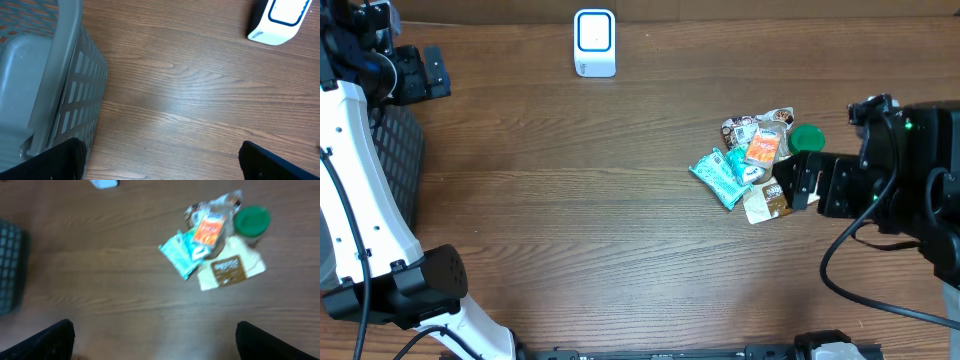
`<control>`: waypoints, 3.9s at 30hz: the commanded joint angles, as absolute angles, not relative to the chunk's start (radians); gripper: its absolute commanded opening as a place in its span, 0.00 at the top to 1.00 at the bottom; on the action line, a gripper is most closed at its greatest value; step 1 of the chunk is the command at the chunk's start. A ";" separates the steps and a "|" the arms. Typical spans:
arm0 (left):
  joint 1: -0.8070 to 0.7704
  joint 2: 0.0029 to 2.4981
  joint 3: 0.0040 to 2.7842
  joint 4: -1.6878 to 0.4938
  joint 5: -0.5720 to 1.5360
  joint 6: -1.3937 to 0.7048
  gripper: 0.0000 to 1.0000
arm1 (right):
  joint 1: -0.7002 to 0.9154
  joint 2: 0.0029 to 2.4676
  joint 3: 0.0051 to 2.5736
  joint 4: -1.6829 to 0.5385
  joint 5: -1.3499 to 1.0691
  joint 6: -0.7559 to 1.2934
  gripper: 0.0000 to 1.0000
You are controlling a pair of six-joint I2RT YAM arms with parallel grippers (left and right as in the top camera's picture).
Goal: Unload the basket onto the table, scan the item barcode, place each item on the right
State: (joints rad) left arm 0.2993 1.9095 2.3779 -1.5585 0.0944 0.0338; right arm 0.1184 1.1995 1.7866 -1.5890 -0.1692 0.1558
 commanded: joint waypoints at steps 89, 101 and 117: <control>0.299 1.890 2.393 -1.559 0.101 0.049 0.01 | 0.116 0.003 0.008 -0.083 -0.027 0.081 0.00; 0.046 1.677 2.393 -1.560 0.101 0.049 0.00 | 0.116 0.003 0.008 -0.083 -0.027 0.081 0.00; -0.193 1.443 2.390 -1.591 0.101 0.051 0.01 | 0.116 0.003 0.008 -0.083 -0.027 0.081 0.00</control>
